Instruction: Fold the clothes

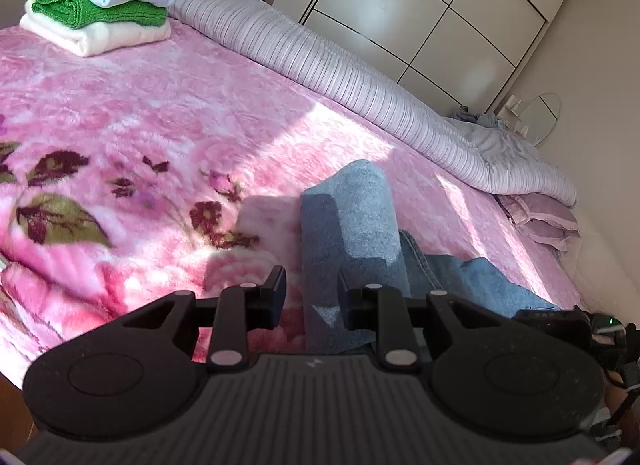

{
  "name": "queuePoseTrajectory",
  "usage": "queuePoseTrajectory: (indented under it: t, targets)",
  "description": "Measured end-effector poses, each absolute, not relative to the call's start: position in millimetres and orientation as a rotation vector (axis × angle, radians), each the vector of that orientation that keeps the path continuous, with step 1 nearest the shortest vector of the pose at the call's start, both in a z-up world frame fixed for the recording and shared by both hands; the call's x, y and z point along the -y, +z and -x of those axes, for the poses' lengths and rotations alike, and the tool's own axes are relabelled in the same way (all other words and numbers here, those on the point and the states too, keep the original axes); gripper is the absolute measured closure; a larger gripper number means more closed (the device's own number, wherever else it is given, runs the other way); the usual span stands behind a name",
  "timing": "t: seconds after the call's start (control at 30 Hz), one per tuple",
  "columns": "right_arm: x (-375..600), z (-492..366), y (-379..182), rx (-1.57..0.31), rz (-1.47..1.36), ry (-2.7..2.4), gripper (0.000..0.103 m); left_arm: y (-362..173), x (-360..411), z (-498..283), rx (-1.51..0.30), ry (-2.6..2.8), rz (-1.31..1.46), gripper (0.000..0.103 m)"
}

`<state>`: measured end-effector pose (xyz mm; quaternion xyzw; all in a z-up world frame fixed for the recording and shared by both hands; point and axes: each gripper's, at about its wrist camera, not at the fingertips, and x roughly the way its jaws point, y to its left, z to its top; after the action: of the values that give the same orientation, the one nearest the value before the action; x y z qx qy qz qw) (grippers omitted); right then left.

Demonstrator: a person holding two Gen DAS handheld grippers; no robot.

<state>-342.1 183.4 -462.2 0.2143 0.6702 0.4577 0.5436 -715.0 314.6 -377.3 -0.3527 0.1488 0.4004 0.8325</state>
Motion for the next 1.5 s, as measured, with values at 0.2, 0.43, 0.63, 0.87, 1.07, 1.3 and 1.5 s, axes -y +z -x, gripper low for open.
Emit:
queuePoseTrajectory:
  t: [0.2,0.43,0.63,0.87,1.07,1.3,1.5]
  targets:
    - [-196,340,-465,-1.575,-0.561,1.084,0.065,-379,-316,713,-0.315,0.844,0.757,0.081]
    - [-191,351,-436,-1.19,-0.419,1.171,0.095,-373,-320,713,-0.315,0.84,0.75,0.081]
    - [-117,303,-370,-0.716,-0.424,1.159,0.095,-365,-325,676,-0.342,0.733,0.706,0.081]
    - [-64,216,-430,-0.949,-0.41,0.865,0.092,-379,-321,600,-0.443,0.596,0.684,0.081]
    - [-38,188,-455,-1.061,-0.624,0.856,0.076,-385,-311,572,-0.499,0.571,0.666,0.081]
    - [-57,196,-425,-0.864,-0.391,1.004,0.095,-388,-308,552,-0.547,0.564,0.648,0.081]
    - [-19,182,-378,-0.548,-0.351,0.977,0.096,-384,-299,524,-0.542,0.487,0.634,0.081]
